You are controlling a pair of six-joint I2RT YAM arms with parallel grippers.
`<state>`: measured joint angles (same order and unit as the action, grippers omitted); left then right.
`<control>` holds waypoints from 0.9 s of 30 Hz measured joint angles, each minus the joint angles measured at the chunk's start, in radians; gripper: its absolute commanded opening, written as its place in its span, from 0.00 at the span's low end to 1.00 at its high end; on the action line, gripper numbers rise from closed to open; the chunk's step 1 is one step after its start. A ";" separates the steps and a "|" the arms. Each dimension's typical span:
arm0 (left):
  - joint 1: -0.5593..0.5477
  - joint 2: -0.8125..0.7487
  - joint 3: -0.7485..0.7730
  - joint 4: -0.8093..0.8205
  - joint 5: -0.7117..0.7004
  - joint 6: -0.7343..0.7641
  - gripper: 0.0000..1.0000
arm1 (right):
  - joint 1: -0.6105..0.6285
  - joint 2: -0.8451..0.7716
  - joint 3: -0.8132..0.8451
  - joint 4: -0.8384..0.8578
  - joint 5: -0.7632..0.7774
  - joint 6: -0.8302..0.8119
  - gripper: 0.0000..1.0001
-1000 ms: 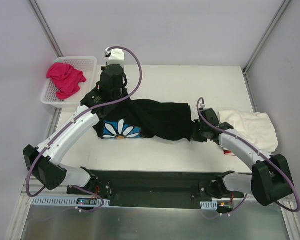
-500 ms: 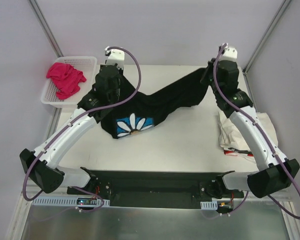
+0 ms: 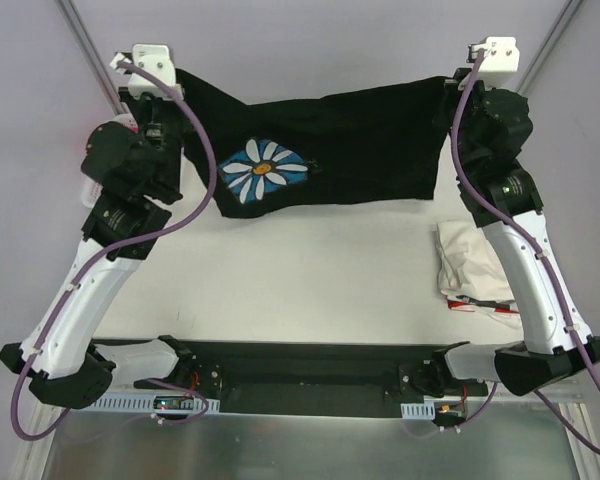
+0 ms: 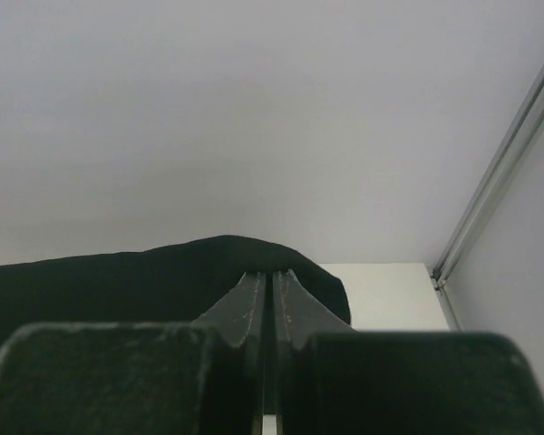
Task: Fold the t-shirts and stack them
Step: Flatten out the tshirt
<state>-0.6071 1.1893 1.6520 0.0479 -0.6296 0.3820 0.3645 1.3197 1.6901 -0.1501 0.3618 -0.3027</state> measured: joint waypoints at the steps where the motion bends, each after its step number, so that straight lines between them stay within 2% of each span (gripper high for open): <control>1: 0.000 -0.014 0.007 0.000 0.013 0.007 0.00 | 0.000 -0.008 0.000 0.000 -0.003 -0.019 0.01; 7: 0.000 -0.096 0.021 0.000 0.106 0.024 0.00 | 0.020 -0.095 -0.052 0.036 -0.016 -0.116 0.01; 13: -0.001 -0.183 0.021 -0.002 0.279 0.034 0.00 | 0.070 -0.203 -0.096 0.138 -0.041 -0.197 0.01; 19: -0.001 -0.293 -0.047 0.098 0.481 0.119 0.00 | 0.120 -0.290 -0.167 0.389 -0.088 -0.313 0.01; 27: -0.002 -0.322 -0.039 0.288 0.684 0.254 0.00 | 0.132 -0.253 -0.132 0.731 -0.201 -0.443 0.01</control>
<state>-0.6090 0.8677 1.6135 0.3363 0.0547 0.6365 0.4961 1.0672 1.5578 0.5808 0.1604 -0.7456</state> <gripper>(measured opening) 0.018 0.021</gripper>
